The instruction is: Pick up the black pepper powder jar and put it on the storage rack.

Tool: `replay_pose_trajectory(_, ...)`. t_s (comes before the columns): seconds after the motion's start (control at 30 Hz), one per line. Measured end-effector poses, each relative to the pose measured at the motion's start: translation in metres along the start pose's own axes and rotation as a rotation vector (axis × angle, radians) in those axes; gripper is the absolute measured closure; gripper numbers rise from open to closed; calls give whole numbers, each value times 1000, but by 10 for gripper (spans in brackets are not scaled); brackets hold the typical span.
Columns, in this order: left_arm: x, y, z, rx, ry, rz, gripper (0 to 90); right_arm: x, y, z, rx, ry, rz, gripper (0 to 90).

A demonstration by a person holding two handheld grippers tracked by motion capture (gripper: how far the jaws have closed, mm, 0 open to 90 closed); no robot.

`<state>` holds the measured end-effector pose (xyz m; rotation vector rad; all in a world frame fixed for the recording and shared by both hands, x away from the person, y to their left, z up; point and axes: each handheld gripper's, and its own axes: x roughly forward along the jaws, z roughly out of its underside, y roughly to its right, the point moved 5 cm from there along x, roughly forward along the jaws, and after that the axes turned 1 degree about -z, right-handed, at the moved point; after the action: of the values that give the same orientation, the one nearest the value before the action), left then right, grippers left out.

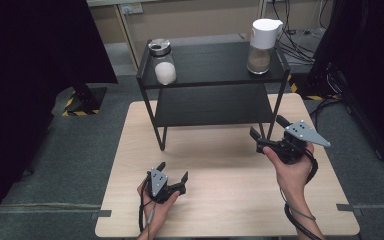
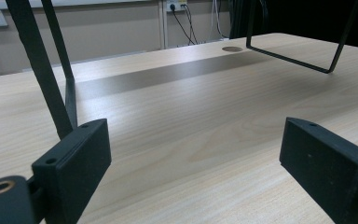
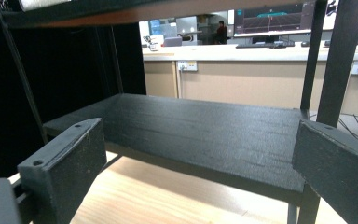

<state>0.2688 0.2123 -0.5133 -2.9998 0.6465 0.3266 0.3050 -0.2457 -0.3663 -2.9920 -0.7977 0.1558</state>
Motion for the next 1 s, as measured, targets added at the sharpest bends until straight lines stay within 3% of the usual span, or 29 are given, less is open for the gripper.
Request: replay_pose_trajectory(1.0, 0, 1, 0, -1, 3, 0, 84, -5, 3, 50, 57, -72, -10, 33)
